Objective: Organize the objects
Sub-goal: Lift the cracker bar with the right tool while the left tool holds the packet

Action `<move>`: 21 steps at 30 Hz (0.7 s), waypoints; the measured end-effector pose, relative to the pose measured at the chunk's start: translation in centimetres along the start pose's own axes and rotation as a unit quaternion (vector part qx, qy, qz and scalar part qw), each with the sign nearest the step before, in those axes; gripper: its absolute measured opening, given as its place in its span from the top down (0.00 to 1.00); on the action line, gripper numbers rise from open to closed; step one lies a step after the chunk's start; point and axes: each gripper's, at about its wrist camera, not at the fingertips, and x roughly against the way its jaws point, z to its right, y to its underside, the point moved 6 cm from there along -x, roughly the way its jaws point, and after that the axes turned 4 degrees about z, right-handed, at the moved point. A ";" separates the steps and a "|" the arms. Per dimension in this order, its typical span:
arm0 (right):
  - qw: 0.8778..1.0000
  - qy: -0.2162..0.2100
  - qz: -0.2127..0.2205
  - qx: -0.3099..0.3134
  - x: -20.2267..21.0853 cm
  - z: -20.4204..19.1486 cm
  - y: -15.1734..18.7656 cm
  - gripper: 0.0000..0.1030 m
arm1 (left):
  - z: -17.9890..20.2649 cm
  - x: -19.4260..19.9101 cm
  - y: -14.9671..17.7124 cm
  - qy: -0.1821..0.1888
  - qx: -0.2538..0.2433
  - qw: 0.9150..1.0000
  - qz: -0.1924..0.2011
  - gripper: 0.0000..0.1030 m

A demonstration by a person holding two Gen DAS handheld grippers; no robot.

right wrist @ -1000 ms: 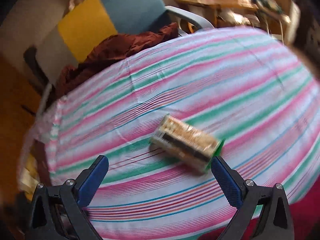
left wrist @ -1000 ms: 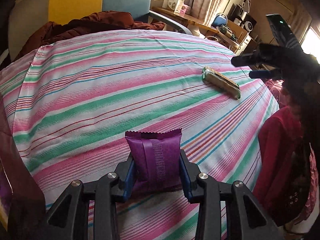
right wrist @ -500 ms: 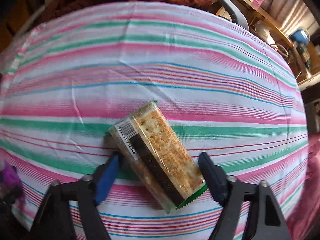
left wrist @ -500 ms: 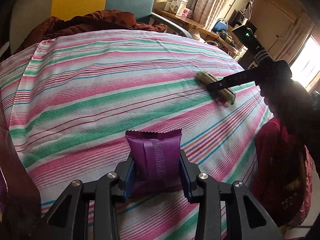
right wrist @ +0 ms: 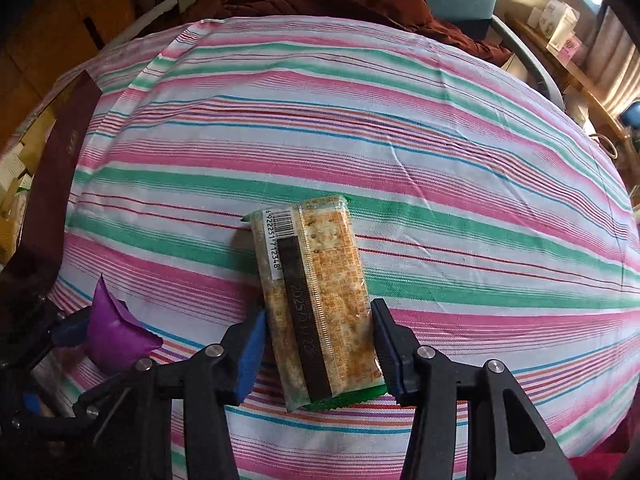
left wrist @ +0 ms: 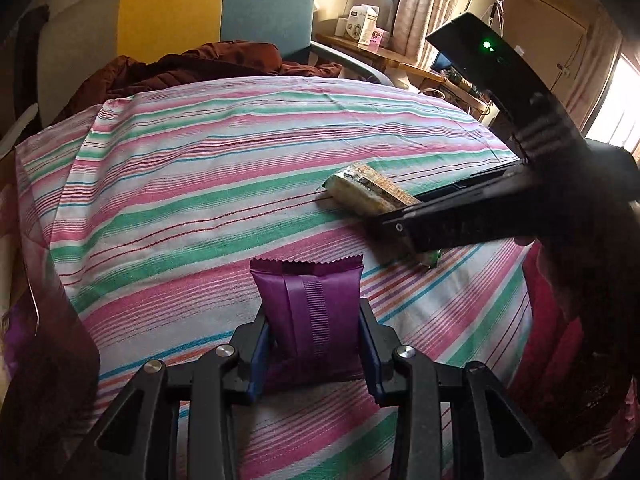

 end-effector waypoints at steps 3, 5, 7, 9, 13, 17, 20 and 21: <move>0.999 -0.027 -0.004 -0.021 -0.2 0.7 0.1 0.49 | 0.0 0.0 0.1 -0.003 -0.006 1.000 0.007 0.63; 1.000 -0.018 0.001 -0.013 -0.2 0.7 0.2 0.48 | 0.0 0.0 0.1 -0.006 -0.008 1.000 0.008 0.62; 1.000 -0.017 0.008 -0.013 -0.2 0.7 0.3 0.47 | 0.0 -0.1 0.1 -0.010 -0.011 1.000 0.010 0.62; 0.999 -0.024 0.012 -0.024 -0.1 1.1 0.2 0.45 | 0.0 0.0 0.2 -0.013 -0.014 1.000 0.012 0.61; 1.000 -0.014 0.017 -0.016 -0.1 1.3 0.2 0.43 | 0.1 0.0 0.2 -0.015 -0.015 1.000 0.013 0.61; 1.000 -0.010 0.014 -0.012 -0.2 1.5 0.1 0.43 | 0.1 0.0 0.3 -0.016 -0.015 1.000 0.014 0.61; 1.000 -0.003 0.013 -0.004 -0.5 -0.7 -0.7 0.44 | 0.1 0.1 0.4 -0.016 -0.015 1.000 0.015 0.61; 1.000 -0.002 0.013 -0.004 -0.5 -0.7 -0.7 0.44 | 0.1 0.1 0.4 -0.016 -0.016 1.000 0.016 0.61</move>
